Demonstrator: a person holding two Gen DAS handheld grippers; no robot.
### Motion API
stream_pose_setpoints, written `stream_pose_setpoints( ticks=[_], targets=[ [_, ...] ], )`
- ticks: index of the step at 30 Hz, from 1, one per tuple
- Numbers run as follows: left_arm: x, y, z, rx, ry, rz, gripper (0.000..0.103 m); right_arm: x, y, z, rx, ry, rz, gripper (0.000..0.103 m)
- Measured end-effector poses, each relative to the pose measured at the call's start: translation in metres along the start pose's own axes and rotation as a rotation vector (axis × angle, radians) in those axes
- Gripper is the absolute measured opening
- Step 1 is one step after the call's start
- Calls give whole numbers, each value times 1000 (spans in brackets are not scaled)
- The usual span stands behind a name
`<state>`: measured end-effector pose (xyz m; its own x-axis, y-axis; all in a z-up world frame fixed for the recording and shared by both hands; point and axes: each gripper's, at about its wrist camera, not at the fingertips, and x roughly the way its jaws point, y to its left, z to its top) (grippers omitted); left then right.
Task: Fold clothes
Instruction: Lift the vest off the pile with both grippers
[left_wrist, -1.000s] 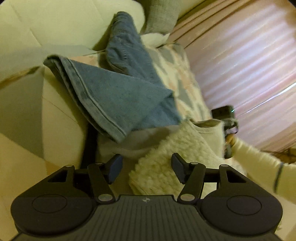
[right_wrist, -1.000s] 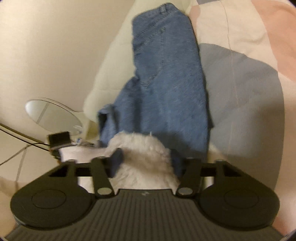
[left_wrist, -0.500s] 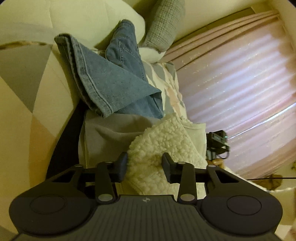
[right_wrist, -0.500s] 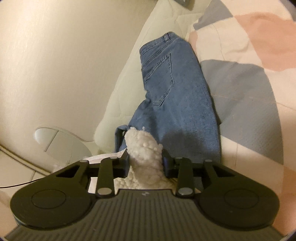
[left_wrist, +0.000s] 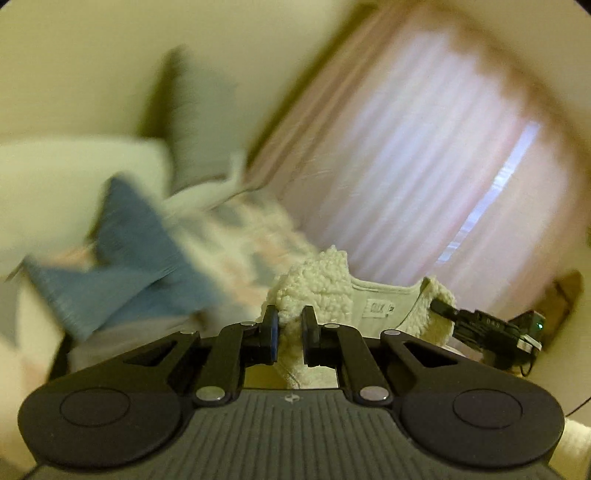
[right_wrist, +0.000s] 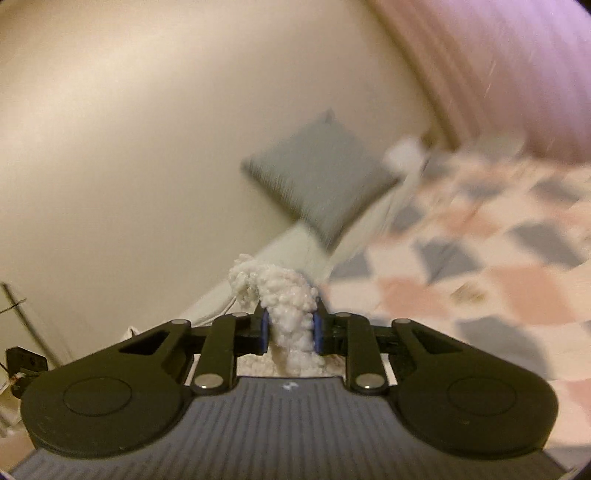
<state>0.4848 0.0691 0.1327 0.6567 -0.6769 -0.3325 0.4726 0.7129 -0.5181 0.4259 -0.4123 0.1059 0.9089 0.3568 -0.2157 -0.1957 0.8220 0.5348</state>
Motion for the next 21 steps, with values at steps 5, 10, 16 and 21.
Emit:
stream_pose_setpoints(
  ticks=[5,10,16,21],
  targets=[
    [-35,-103,6,126,-93,-128,9,-155,42,12,-67,-225,-92,20],
    [-72,-203,-9,220,-158,-193,9,-290,79,22,-159,-331,-156,19],
    [-113,-306,-52,276,-203,-210,9,-430,116,22,-266,-387,-208,19],
    [-148,-369,-106,258,-216,-229,9,-529,133,7,-306,-392,-230,19]
  ],
)
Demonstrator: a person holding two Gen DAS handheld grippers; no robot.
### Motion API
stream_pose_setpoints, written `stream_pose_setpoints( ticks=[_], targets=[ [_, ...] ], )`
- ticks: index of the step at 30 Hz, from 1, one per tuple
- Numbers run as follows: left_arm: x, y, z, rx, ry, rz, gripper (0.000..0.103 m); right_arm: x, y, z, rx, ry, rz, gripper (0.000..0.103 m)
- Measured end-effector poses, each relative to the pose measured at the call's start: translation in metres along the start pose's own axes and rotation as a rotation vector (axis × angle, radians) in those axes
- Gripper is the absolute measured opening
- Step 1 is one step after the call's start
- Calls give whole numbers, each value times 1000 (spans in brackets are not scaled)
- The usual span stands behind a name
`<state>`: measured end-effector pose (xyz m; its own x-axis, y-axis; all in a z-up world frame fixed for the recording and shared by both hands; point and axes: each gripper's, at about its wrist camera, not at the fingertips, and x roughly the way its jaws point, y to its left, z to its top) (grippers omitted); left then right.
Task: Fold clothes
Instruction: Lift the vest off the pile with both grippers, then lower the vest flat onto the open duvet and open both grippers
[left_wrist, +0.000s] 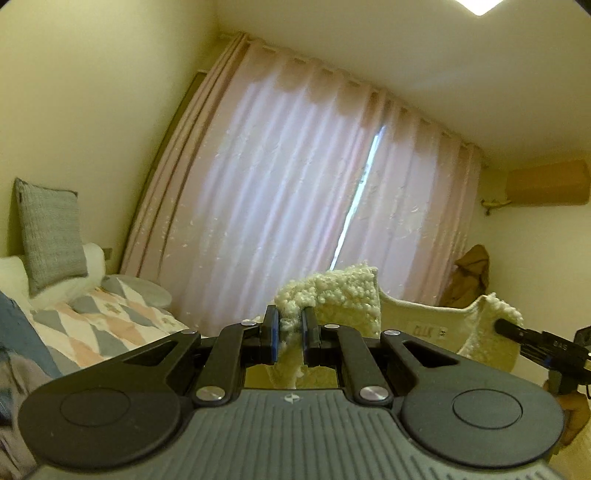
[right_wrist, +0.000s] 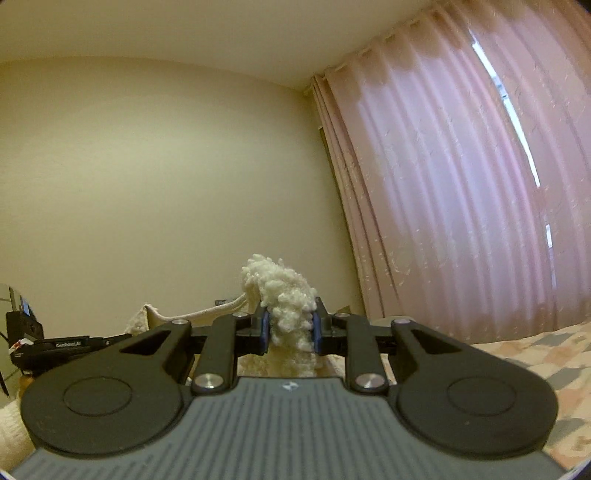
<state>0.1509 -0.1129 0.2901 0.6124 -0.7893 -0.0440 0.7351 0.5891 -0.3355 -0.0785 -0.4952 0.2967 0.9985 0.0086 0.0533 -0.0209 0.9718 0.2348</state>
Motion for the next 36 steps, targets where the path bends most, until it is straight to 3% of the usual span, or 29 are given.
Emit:
stream_pose_setpoints(
  ticks=[4,8,12,16,18,19,21,22,24,26,28,30,36],
  targets=[
    [-4,-45,-15,-14,30,-24,9,-60,-15,11,-13,19,-47,19],
    [30,-71,-14,0,95,-80,9,-84,-44,25,12,41,-128,19],
    [101,-76,-20,13,182,-129,9,-64,-97,31,27,93,-250,19],
    [208,-48,-54,-26,308,-155,10,-6,-168,0,57,199,-399,20],
    [267,-31,-82,-27,374,-150,14,32,-215,-26,81,270,-513,33],
    [297,-22,-100,-25,411,-128,14,50,-242,-41,114,312,-591,53],
    [349,-1,-136,-73,524,-30,16,69,-286,-66,244,383,-756,55],
    [360,7,-152,-88,562,-19,20,71,-300,-77,313,393,-801,57],
    [382,22,-184,-117,639,5,25,55,-308,-96,421,339,-772,60],
    [386,29,-219,-4,727,71,29,40,-306,-115,452,362,-786,84],
    [385,42,-253,71,854,136,29,25,-298,-142,434,498,-845,84],
    [376,55,-286,105,970,190,28,9,-294,-167,493,602,-880,84],
    [298,86,-347,6,1173,319,33,-73,-263,-253,738,801,-946,84]
  ],
)
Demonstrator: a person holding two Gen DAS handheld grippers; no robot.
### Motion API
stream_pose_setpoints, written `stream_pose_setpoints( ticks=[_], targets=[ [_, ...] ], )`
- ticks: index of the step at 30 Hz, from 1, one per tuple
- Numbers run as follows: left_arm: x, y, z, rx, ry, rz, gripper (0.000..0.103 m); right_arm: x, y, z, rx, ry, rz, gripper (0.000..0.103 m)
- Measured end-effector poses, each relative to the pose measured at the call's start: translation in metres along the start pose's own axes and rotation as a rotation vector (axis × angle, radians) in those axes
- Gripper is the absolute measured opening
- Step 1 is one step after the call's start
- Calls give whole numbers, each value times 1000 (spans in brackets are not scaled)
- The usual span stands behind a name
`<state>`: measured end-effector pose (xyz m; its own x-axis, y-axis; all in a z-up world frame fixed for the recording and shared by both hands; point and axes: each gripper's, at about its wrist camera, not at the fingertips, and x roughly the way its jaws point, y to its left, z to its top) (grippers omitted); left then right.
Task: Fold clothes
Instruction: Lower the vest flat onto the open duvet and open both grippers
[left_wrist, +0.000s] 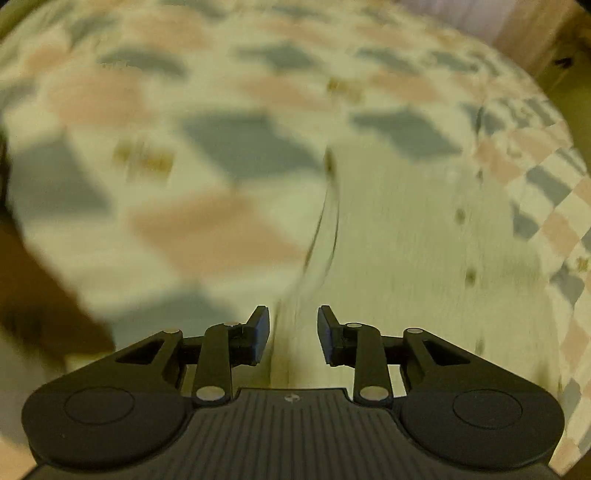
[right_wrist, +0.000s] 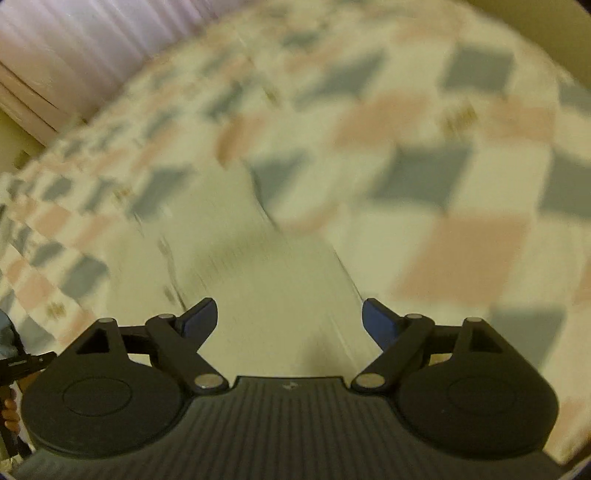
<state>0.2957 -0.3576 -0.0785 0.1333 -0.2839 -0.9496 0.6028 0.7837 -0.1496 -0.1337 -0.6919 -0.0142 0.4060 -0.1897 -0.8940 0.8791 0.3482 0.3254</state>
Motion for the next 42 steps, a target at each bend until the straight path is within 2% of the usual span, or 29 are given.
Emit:
stream_pose_setpoints(
  ticks=[3,6,8,11,15,17,19,21,23,24,25,26,29,32,34,37,39,40,42],
  targets=[
    [-5,7,-53,-54,60,-11,39,13,-44,-44,55,90,-1,84],
    [-13,10,-103,-112,115,-41,40,28,-80,-73,50,152,-27,84],
    [-14,10,-133,-122,115,-30,41,37,-99,-86,45,182,-18,84],
    [-6,8,-169,-137,114,-23,46,41,-117,-94,64,189,23,84],
    [18,12,-196,-199,116,-4,49,42,-136,-100,134,164,102,84],
    [27,13,-200,-239,103,-39,53,44,-145,-105,165,161,124,84],
    [31,9,-201,-240,82,-50,53,54,-152,-111,202,171,161,83],
    [33,6,-199,-219,76,-64,46,64,-157,-119,230,181,211,78],
    [34,4,-198,-199,75,-87,20,78,-156,-127,243,211,223,69],
    [32,3,-197,-190,72,-103,17,85,-154,-132,238,229,216,59],
    [30,1,-195,-170,75,-101,15,92,-151,-135,222,248,214,27],
    [28,0,-194,-150,78,-100,13,96,-148,-138,212,261,226,19],
    [7,5,-186,-128,80,-132,12,71,-134,-136,169,238,278,15],
    [-37,19,-177,-151,44,-191,12,13,-120,-125,126,207,353,13],
    [-60,23,-173,-138,28,-178,12,-19,-115,-123,94,198,357,13],
    [-68,28,-183,-143,63,-164,15,-33,-116,-135,73,220,312,13],
    [-52,30,-197,-152,87,-112,19,-20,-121,-148,69,249,270,14],
    [-40,30,-204,-162,97,-71,25,-1,-124,-158,69,288,216,19],
    [-15,28,-217,-150,162,16,25,25,-123,-173,45,374,92,24]
  ],
)
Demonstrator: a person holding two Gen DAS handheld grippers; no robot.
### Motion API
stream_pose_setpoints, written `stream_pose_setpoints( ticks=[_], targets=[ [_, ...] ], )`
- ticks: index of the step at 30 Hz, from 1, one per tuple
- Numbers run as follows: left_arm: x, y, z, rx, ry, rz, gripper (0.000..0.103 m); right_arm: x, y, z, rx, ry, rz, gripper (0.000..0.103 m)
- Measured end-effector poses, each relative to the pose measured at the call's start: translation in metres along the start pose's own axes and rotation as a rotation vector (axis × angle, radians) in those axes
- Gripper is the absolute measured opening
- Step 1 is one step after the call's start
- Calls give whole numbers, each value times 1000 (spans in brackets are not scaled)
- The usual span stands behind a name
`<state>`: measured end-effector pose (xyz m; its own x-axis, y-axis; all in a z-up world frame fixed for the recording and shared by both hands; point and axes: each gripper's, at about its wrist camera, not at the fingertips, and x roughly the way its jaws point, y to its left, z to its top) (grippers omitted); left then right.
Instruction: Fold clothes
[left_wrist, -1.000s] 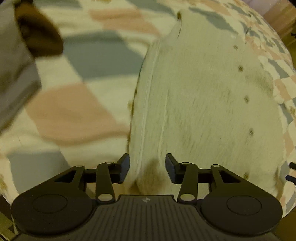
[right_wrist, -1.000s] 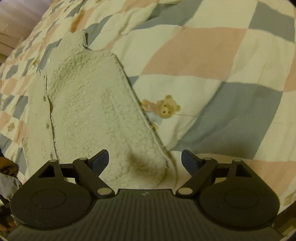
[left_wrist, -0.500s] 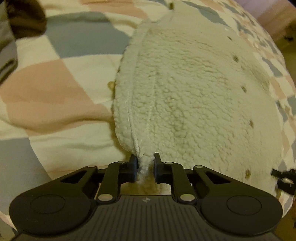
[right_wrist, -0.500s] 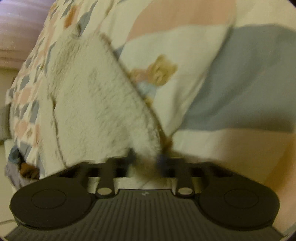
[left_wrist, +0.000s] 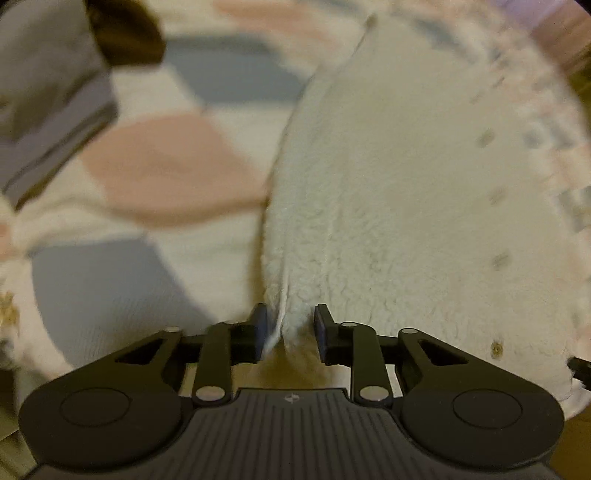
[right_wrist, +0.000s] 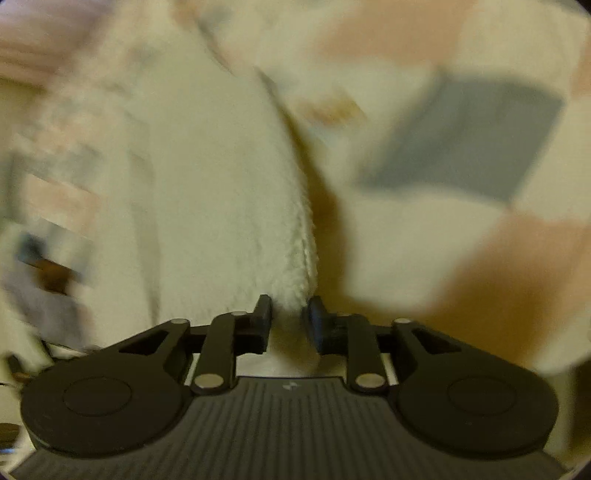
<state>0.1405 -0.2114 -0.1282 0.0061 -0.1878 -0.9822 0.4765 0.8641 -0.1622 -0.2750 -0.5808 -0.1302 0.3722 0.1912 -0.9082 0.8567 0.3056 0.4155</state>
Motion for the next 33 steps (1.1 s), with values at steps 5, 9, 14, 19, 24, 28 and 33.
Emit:
stream_pose_setpoints(
  ticks=[5,9,14,19,24,28,33],
  targets=[
    [-16,-3,-21,-5,-16,25,25,-6,27,-14,-124,-40,-158,42],
    [-34,-8,-29,-65,-92,-24,25,-18,59,-17,-325,-171,-165,43],
    [-4,-50,-31,34,-91,-8,25,29,63,-22,-444,-112,-173,39],
    [14,-54,-58,39,-7,53,25,31,42,-40,-431,16,-244,38],
    [-18,-60,-78,-18,28,99,26,-13,39,-47,-398,-9,-225,41],
    [-38,-87,-71,19,-21,110,35,-40,67,-40,-470,-100,-183,61],
    [-54,-125,-41,63,-95,99,35,-56,99,-29,-480,-187,-168,64]
  ],
)
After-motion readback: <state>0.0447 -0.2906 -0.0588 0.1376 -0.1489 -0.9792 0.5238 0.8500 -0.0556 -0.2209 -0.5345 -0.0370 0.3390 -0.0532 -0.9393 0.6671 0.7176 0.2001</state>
